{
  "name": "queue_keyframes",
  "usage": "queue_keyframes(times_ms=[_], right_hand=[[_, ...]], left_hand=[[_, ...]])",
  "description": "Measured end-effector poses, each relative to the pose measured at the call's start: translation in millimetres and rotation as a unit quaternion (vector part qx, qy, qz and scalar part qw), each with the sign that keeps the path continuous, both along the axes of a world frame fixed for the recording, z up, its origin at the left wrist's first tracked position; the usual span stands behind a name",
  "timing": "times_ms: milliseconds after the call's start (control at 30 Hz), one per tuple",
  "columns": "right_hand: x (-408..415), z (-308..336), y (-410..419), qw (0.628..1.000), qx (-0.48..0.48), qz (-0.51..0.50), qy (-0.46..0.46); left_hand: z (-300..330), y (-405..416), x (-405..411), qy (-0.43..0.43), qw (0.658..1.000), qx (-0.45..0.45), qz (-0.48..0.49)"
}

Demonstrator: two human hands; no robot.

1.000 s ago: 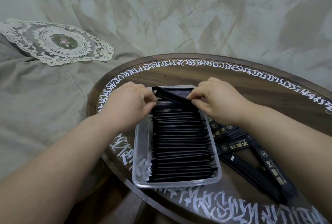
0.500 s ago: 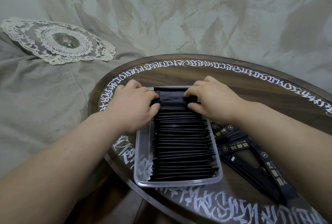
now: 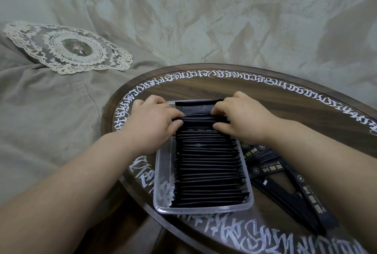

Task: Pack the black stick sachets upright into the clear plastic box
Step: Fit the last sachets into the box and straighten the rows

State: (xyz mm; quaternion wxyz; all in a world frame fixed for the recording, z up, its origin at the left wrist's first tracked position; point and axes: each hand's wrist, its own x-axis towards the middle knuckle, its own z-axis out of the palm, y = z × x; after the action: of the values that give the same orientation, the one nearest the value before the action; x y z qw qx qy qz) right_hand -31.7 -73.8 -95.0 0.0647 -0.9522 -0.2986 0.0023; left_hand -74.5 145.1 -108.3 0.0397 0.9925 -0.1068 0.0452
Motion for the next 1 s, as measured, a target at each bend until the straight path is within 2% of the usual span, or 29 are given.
queue_keyframes(times_ms=[133,267,333,433,633,833,1000], right_hand=[[1.1,-1.3,0.0,1.0,0.015,0.003,-0.003],[-1.9,0.1,-4.4,0.998,0.057,0.011,0.02],[-2.7,-0.2,-5.6,0.996,0.075,0.0,0.039],[0.2,-1.8,-4.4,0.995,0.1,-0.026,0.005],[9.0,-2.3,4.0,0.995,0.045,-0.035,-0.076],[19.0,-0.1,3.1,0.998,-0.037,-0.021,-0.05],[19.4,-4.0,3.6,0.999,-0.035,-0.016,-0.031]], left_hand=[[-1.6,0.2,0.6,-0.013,0.997,-0.079,-0.005],[-2.1,5.5,0.1,-0.018,0.989,-0.14,-0.052],[-2.6,6.5,1.8,-0.018,0.985,-0.163,-0.045],[-4.5,4.7,5.3,-0.042,0.983,-0.178,-0.002],[-6.8,1.1,13.8,-0.058,0.988,-0.14,0.021],[0.4,2.5,27.1,0.001,1.0,0.007,-0.013],[5.5,1.1,30.9,0.031,0.998,0.041,-0.023]])
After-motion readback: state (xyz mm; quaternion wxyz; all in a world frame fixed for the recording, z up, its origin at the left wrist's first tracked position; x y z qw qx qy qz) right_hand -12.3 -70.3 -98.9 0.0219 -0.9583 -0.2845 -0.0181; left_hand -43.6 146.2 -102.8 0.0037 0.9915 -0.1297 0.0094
